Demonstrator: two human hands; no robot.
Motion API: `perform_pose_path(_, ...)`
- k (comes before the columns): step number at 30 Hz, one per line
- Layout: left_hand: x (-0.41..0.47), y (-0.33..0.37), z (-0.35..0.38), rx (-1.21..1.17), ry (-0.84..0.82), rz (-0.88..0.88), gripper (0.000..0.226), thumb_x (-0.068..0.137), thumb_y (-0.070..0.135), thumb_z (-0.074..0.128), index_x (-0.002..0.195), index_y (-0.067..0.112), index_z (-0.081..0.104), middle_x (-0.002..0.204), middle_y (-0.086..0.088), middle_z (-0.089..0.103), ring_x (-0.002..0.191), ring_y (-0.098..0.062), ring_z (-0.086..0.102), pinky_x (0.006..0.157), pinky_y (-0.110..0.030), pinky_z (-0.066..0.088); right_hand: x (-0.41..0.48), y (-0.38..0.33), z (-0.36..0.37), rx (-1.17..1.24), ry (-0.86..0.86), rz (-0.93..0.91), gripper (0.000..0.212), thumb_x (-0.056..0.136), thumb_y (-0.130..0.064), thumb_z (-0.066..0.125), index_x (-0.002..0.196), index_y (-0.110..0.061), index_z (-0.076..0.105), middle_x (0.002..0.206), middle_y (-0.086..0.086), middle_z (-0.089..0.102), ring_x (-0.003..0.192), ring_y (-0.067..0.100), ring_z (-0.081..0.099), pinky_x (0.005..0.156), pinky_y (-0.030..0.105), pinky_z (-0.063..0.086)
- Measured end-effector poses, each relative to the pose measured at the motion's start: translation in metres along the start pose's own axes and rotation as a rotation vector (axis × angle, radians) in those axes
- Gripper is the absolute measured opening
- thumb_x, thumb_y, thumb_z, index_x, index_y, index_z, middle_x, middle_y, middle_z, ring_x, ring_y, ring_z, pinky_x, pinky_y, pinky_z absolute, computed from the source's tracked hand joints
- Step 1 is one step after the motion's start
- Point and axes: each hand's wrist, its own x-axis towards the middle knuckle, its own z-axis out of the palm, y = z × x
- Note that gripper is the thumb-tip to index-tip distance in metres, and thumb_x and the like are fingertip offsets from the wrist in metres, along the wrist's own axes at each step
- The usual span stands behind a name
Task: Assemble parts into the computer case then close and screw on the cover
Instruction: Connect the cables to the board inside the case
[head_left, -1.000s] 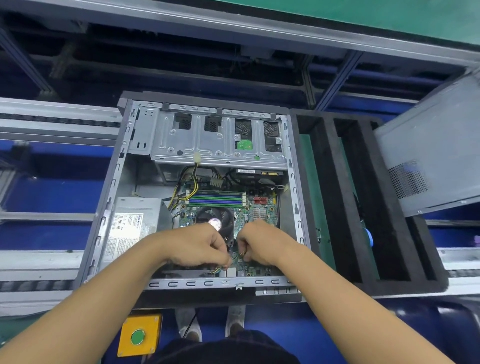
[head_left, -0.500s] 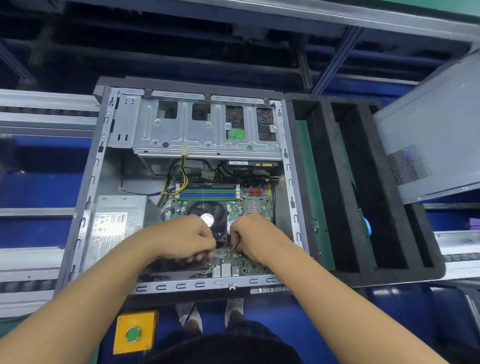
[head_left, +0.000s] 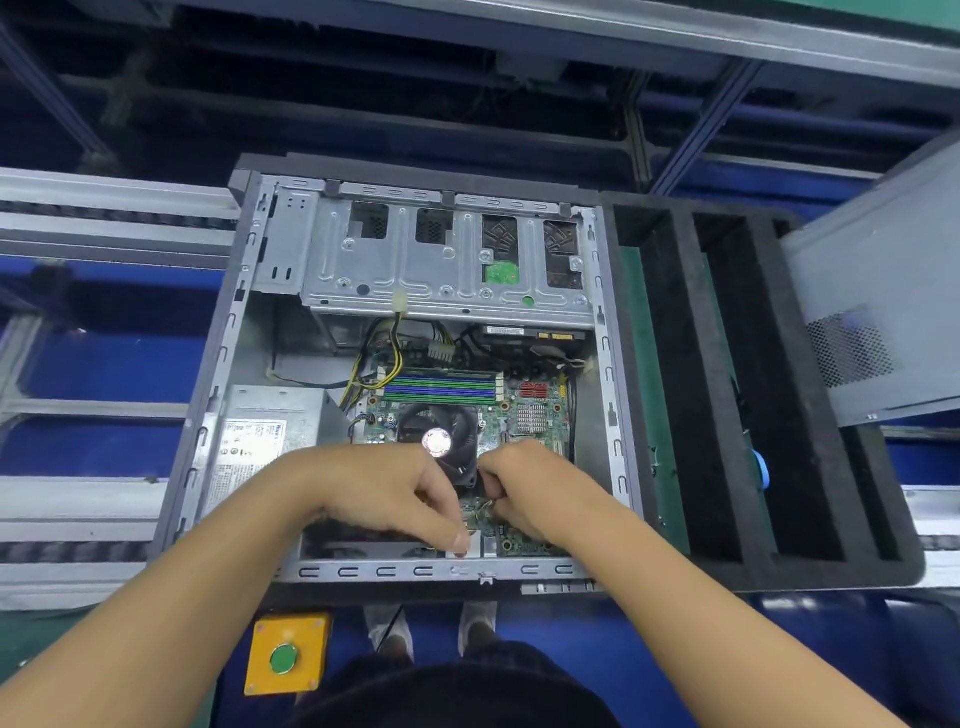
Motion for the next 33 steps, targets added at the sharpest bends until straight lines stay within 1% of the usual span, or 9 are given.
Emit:
perform_pose_path(5, -0.004, 0.0, -0.003, -0.104, -0.008, 0.106, 0.008, 0.089, 0.03, 0.073, 0.093, 0.024, 0.076, 0.068, 0.02, 0.064, 0.06, 0.004, 0.052, 0.06, -0.009, 0.038, 0.0, 0.002, 0.0, 0.157, 0.203, -0.019, 0.021, 0.085, -0.002, 0.065, 0.082, -0.02, 0.055, 0.084, -0.006, 0.056, 0.078, 0.018, 0.056, 0.067, 0.029, 0.044)
perform_pose_path(9, -0.002, 0.0, -0.001, -0.144, -0.017, 0.015, 0.012, 0.091, 0.025, 0.07, 0.086, 0.013, 0.071, 0.065, 0.009, 0.058, 0.058, -0.005, 0.049, 0.059, -0.023, 0.041, 0.001, 0.002, 0.001, 0.238, 0.365, -0.037, 0.028, 0.087, -0.013, 0.076, 0.084, -0.029, 0.053, 0.079, -0.018, 0.047, 0.073, 0.007, 0.048, 0.068, 0.023, 0.04)
perform_pose_path(12, 0.002, 0.0, 0.003, -0.192, 0.017, -0.059, 0.024, 0.092, 0.03, 0.066, 0.083, 0.008, 0.068, 0.065, 0.004, 0.058, 0.058, -0.011, 0.05, 0.053, -0.024, 0.043, -0.001, 0.002, 0.001, 0.262, 0.437, -0.063, 0.029, 0.085, -0.014, 0.076, 0.082, -0.032, 0.053, 0.078, -0.019, 0.046, 0.069, -0.001, 0.047, 0.068, 0.025, 0.046)
perform_pose_path(15, 0.008, -0.002, 0.003, -0.243, 0.196, -0.14, 0.036, 0.092, 0.044, 0.065, 0.073, 0.013, 0.063, 0.06, 0.001, 0.057, 0.052, -0.015, 0.051, 0.043, -0.025, 0.043, -0.001, 0.0, 0.0, 0.275, 0.469, -0.082, 0.027, 0.085, -0.013, 0.075, 0.081, -0.031, 0.056, 0.079, -0.02, 0.045, 0.069, -0.006, 0.047, 0.069, 0.024, 0.044)
perform_pose_path(18, 0.015, -0.005, 0.004, -0.241, 0.491, -0.149, 0.032, 0.087, 0.04, 0.073, 0.077, 0.013, 0.058, 0.054, 0.0, 0.06, 0.041, -0.017, 0.053, 0.038, -0.025, 0.044, -0.002, 0.0, 0.001, 0.317, 0.505, -0.098, 0.017, 0.084, -0.009, 0.077, 0.084, -0.021, 0.065, 0.083, -0.016, 0.048, 0.067, -0.006, 0.045, 0.068, 0.023, 0.043)
perform_pose_path(20, 0.017, -0.006, 0.004, -0.373, 0.594, -0.095, 0.024, 0.084, 0.025, 0.078, 0.088, 0.011, 0.059, 0.063, -0.001, 0.064, 0.051, -0.016, 0.064, 0.041, -0.027, 0.05, -0.003, 0.0, 0.001, 0.344, 0.539, -0.098, 0.014, 0.085, -0.007, 0.077, 0.087, -0.017, 0.067, 0.087, -0.011, 0.05, 0.067, -0.005, 0.045, 0.068, 0.024, 0.042)
perform_pose_path(24, 0.017, -0.007, 0.005, -0.506, 0.551, -0.049, 0.016, 0.082, 0.007, 0.077, 0.094, 0.007, 0.067, 0.075, -0.006, 0.072, 0.075, -0.019, 0.073, 0.062, -0.036, 0.062, -0.004, -0.001, -0.001, 0.367, 0.589, -0.087, 0.014, 0.086, -0.006, 0.077, 0.089, -0.015, 0.067, 0.088, -0.013, 0.046, 0.065, -0.002, 0.046, 0.067, 0.015, 0.037)
perform_pose_path(29, 0.017, -0.007, 0.006, -0.546, 0.601, -0.047, 0.01, 0.083, -0.003, 0.067, 0.088, 0.005, 0.069, 0.069, -0.008, 0.07, 0.071, -0.023, 0.074, 0.064, -0.032, 0.061, -0.006, -0.002, -0.002, 0.388, 0.578, -0.095, 0.011, 0.089, -0.009, 0.076, 0.095, -0.014, 0.07, 0.091, -0.012, 0.048, 0.069, 0.005, 0.05, 0.07, 0.008, 0.038)
perform_pose_path(33, 0.018, -0.008, 0.006, -0.554, 0.64, -0.066, 0.01, 0.082, -0.004, 0.064, 0.086, 0.005, 0.069, 0.066, -0.005, 0.068, 0.067, -0.022, 0.072, 0.063, -0.032, 0.061, -0.008, -0.003, -0.002, 0.363, 0.559, -0.133, 0.012, 0.091, -0.008, 0.074, 0.103, -0.012, 0.073, 0.09, -0.012, 0.048, 0.068, -0.002, 0.048, 0.072, 0.005, 0.036)
